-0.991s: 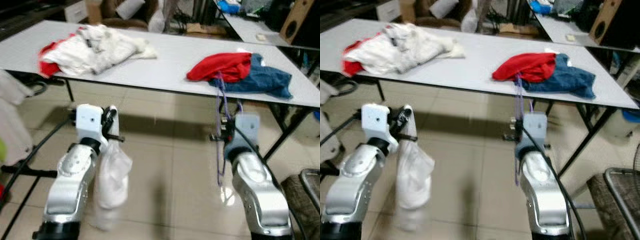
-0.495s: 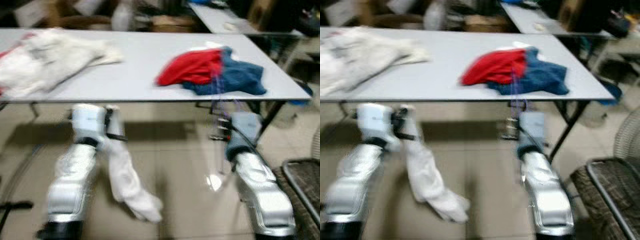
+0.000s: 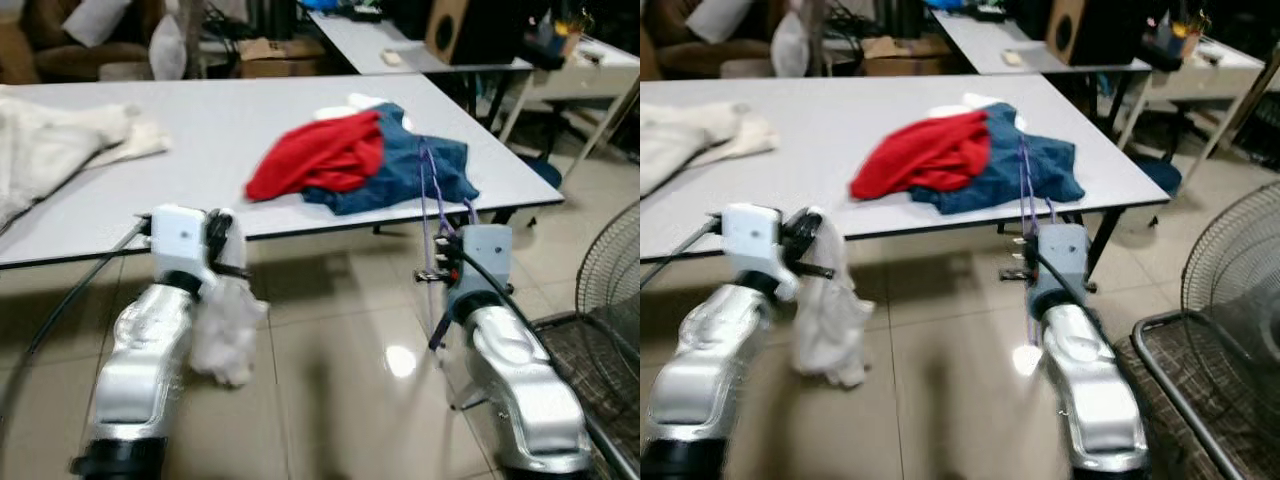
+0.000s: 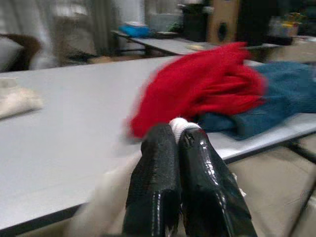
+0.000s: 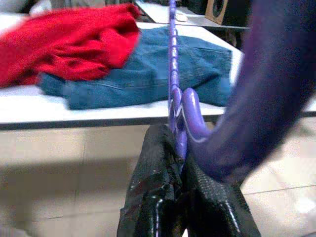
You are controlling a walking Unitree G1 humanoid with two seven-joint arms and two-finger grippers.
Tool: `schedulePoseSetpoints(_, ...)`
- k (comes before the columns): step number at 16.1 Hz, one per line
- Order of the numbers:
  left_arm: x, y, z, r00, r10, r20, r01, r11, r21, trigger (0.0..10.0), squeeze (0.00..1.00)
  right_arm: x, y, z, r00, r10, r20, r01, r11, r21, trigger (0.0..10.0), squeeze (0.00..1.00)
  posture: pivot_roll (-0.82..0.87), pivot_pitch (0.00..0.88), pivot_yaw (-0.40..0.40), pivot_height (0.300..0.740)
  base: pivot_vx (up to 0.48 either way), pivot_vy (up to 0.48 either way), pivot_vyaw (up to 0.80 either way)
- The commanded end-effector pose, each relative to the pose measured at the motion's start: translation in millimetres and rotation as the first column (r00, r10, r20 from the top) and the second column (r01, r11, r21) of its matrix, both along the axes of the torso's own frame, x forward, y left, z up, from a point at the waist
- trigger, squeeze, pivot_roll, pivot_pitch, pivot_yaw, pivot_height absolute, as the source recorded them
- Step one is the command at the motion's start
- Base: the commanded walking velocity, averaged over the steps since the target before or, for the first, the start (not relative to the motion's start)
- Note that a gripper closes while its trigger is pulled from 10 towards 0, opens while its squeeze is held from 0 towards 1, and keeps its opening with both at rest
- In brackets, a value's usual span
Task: Hang hanger
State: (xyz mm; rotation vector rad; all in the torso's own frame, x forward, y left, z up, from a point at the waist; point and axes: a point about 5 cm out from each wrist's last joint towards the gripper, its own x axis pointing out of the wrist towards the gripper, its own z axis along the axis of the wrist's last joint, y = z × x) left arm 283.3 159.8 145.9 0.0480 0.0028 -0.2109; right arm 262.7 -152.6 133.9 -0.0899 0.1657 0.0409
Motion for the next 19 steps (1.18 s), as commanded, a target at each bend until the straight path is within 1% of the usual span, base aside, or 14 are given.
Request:
schedulePoseSetpoints(1,6.0,4.3,14.5,0.999,0.004,0.053,-0.004,1.000,-0.002,10.0,0.00,2.4,8.3,15.9,0.992,0.109,0.065,-0.111,0.993,0.028,10.0,0.00,-0.09,0.000,-0.036,0.740,0.390,0.000,0.00)
schedulePoseSetpoints(2,12.4,4.7,23.5,0.997,-0.004,0.081,0.003,1.000,0.003,10.0,0.00,2.8,9.7,23.5,0.971,0.226,0.081,-0.227,0.974,0.003,10.0,0.00,-0.09,0.000,-0.036,0.740,0.390,0.000,0.00)
schedulePoseSetpoints(4,27.9,6.7,49.0,0.988,-0.025,0.152,0.022,1.000,0.020,10.0,0.00,-4.8,1.0,35.2,0.886,0.460,0.058,-0.451,0.884,-0.122,10.0,0.00,-0.09,0.000,-0.034,0.740,0.388,0.000,0.00)
schedulePoseSetpoints(5,35.1,8.1,59.7,0.983,-0.035,0.178,0.029,0.999,0.032,10.0,0.00,-9.6,-6.2,37.6,0.851,0.524,0.025,-0.514,0.842,-0.162,10.0,0.00,-0.09,0.000,-0.036,0.740,0.390,0.000,0.00)
schedulePoseSetpoints(6,45.2,11.2,73.5,0.977,-0.038,0.208,0.030,0.999,0.043,10.0,0.00,-15.4,-14.5,40.0,0.804,0.594,-0.035,-0.588,0.784,-0.200,10.0,0.00,-0.09,0.000,-0.035,0.740,0.390,0.000,0.00)
schedulePoseSetpoints(7,52.5,14.4,82.8,0.974,-0.031,0.225,0.021,0.999,0.045,10.0,0.00,-19.1,-18.5,42.2,0.767,0.637,-0.072,-0.636,0.742,-0.215,10.0,0.00,-0.09,0.000,-0.036,0.740,0.386,0.000,0.00)
schedulePoseSetpoints(9,73.6,17.3,115.0,0.954,-0.054,0.296,0.028,0.995,0.091,10.0,0.00,-29.1,-24.1,53.3,0.662,0.736,-0.145,-0.746,0.626,-0.228,10.0,0.00,-0.09,0.000,-0.032,0.740,0.388,0.000,0.00)
schedulePoseSetpoints(10,76.9,16.6,121.5,0.949,-0.063,0.309,0.033,0.994,0.101,10.0,0.00,-31.7,-25.1,55.5,0.637,0.754,-0.162,-0.767,0.599,-0.229,10.0,0.00,-0.09,0.000,-0.032,0.740,0.390,0.000,0.00)
schedulePoseSetpoints(11,84.0,14.5,134.8,0.939,-0.086,0.334,0.049,0.992,0.116,10.0,0.00,-36.2,-26.8,63.4,0.585,0.792,-0.175,-0.808,0.549,-0.213,10.0,0.00,-0.10,0.000,-0.024,0.740,0.386,0.000,0.00)
schedulePoseSetpoints(13,93.3,10.4,152.8,0.922,-0.122,0.368,0.079,0.988,0.131,10.0,0.00,-42.5,-25.9,83.9,0.485,0.866,-0.120,-0.872,0.467,-0.150,10.0,0.00,-0.10,0.000,-0.022,0.740,0.386,0.000,0.00)
schedulePoseSetpoints(14,95.9,9.8,157.7,0.916,-0.127,0.380,0.080,0.987,0.137,10.0,0.00,-43.9,-24.1,90.5,0.449,0.889,-0.094,-0.890,0.435,-0.139,10.0,0.00,-0.10,0.000,-0.020,0.740,0.386,0.000,0.00)
schedulePoseSetpoints(17,96.6,5.8,169.1,0.898,-0.158,0.411,0.118,0.985,0.123,10.0,0.00,-42.1,-15.6,92.9,0.379,0.920,-0.096,-0.921,0.366,-0.132,10.0,0.00,-0.10,0.000,-0.029,0.740,0.390,0.000,0.00)
schedulePoseSetpoints(18,96.0,4.4,172.9,0.890,-0.171,0.422,0.132,0.984,0.118,10.0,0.00,-39.3,-13.7,90.7,0.373,0.921,-0.110,-0.924,0.358,-0.134,10.0,0.00,-0.09,0.000,-0.031,0.740,0.386,0.000,0.00)
schedulePoseSetpoints(19,93.0,-0.5,184.8,0.866,-0.210,0.453,0.179,0.977,0.112,10.0,0.00,-22.9,-8.7,82.0,0.412,0.897,-0.159,-0.905,0.382,-0.188,10.0,0.00,-0.09,0.000,-0.036,0.740,0.390,0.000,0.00)
